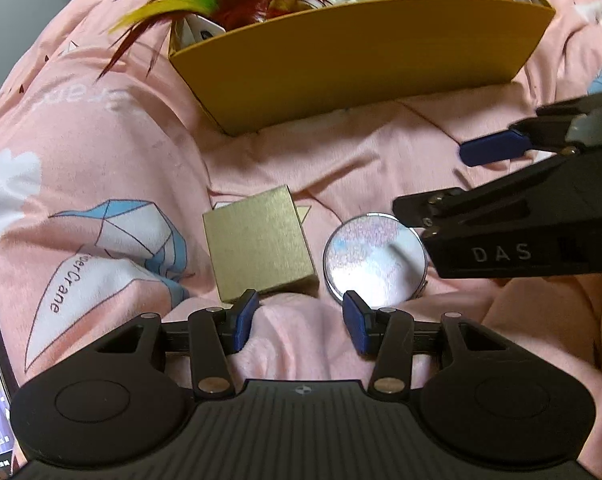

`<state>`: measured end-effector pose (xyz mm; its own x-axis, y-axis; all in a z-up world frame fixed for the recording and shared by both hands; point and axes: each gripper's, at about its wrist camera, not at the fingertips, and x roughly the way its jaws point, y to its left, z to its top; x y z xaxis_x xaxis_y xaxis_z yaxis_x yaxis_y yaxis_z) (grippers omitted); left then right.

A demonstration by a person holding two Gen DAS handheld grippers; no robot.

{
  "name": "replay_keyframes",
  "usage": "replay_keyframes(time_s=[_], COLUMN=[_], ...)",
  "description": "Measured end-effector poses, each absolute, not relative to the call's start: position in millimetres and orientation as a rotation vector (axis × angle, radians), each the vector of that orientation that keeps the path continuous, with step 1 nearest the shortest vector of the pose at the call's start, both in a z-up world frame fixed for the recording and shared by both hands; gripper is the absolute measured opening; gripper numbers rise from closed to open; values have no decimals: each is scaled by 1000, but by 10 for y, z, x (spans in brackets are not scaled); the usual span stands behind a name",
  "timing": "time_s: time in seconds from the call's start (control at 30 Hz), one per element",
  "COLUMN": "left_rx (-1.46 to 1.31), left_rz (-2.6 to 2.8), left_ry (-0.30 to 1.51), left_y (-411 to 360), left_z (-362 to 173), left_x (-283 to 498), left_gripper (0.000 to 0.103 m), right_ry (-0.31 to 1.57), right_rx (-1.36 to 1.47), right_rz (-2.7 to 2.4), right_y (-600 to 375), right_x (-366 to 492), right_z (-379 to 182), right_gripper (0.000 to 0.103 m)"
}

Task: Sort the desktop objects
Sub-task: 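Withdraw both grippers toward the gold box and round mirror, then grasp the round glittery mirror with the right gripper while the left grasps the gold box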

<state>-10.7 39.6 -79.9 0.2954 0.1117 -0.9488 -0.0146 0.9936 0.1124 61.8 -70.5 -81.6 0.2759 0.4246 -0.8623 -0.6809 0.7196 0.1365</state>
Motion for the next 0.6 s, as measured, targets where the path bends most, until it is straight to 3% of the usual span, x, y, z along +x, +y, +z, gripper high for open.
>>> replay_keyframes(time_s=[0.13,0.23,0.6], left_rx=[95,136,168], left_rz=[74,65,43], left_ry=[1272,1262,1256], left_y=[406,357,347], left_z=[-782,-804,-802], left_x=[-87,-114,-118], left_gripper=[54,54,54], right_ry=[1080,1113,1244], right_rx=[-269,-253,-187], right_rz=[821,849,930], right_y=[-611,-578,-510], right_x=[632,641,672], right_z=[-876,-931,-1170], right_gripper=[62,50,49])
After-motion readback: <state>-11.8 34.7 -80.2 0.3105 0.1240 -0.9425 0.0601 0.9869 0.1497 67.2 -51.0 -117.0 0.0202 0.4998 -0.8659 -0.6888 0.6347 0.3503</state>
